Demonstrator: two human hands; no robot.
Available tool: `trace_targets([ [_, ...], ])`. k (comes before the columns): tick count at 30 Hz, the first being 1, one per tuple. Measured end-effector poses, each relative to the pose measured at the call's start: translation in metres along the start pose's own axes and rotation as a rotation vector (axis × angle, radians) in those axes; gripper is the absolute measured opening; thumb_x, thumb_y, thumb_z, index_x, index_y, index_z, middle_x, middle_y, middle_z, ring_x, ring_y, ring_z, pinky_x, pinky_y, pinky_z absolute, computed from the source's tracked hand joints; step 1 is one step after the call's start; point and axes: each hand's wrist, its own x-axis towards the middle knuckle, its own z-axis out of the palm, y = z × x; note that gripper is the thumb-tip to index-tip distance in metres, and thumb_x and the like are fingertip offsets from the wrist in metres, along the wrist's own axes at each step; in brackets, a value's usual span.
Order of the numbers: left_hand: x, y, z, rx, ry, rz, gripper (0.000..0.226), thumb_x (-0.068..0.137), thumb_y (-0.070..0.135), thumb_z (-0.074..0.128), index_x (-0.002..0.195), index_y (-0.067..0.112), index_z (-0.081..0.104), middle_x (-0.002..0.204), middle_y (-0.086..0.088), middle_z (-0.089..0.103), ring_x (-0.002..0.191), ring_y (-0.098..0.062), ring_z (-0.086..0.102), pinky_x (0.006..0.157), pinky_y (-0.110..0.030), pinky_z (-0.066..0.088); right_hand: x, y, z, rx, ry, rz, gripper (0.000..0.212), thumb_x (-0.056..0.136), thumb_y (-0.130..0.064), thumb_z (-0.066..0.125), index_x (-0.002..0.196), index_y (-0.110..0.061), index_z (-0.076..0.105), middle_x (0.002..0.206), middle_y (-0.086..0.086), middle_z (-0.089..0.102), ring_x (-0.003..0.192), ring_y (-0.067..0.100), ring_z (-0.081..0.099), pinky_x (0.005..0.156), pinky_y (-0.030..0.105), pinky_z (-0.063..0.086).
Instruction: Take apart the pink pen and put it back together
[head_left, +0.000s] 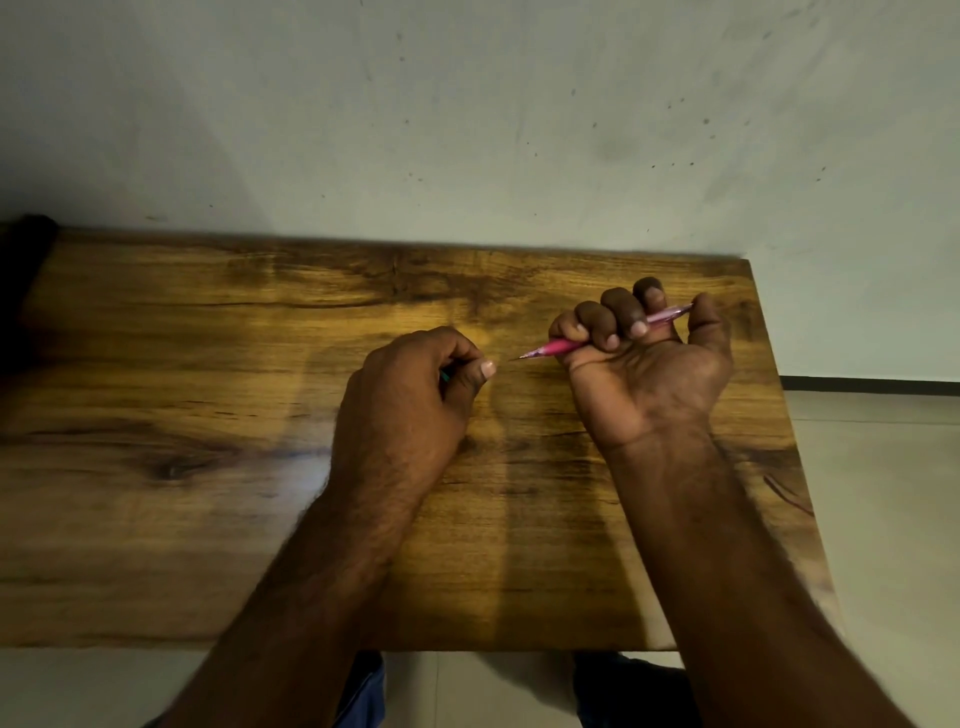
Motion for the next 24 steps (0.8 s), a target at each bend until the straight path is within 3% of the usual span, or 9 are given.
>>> trace_targets([
  [9,0.0002,-0.0003,-0.0002,0.026,0.0,0.004,0.009,0.093,0.04,0.074,0.091,0.031,0.075,0.079,0.017,0.068,0.076,0.003,0.061,0.061,-0.018,0.043,0.0,0.0007,-0.0005,-0.014,0.007,0.005,0.046,0.097,-0.051,0.034,0.07,-0.016,0.047,0.057,-0.001,0.029,0.053,0.016,0.024,0.062,0.032,0.029],
  [24,-0.0003,-0.0016,0.0008,0.004,0.012,0.01,0.012,0.09,0.043,0.076,0.09,0.031,0.076,0.079,0.017,0.069,0.074,0.003,0.062,0.063,-0.022,0.05,0.0004,0.0016,0.0,-0.043,0.017,0.017,0.043,0.099,-0.047,0.031,0.069,-0.018,0.042,0.055,-0.003,0.028,0.051,0.016,0.024,0.062,0.032,0.028],
])
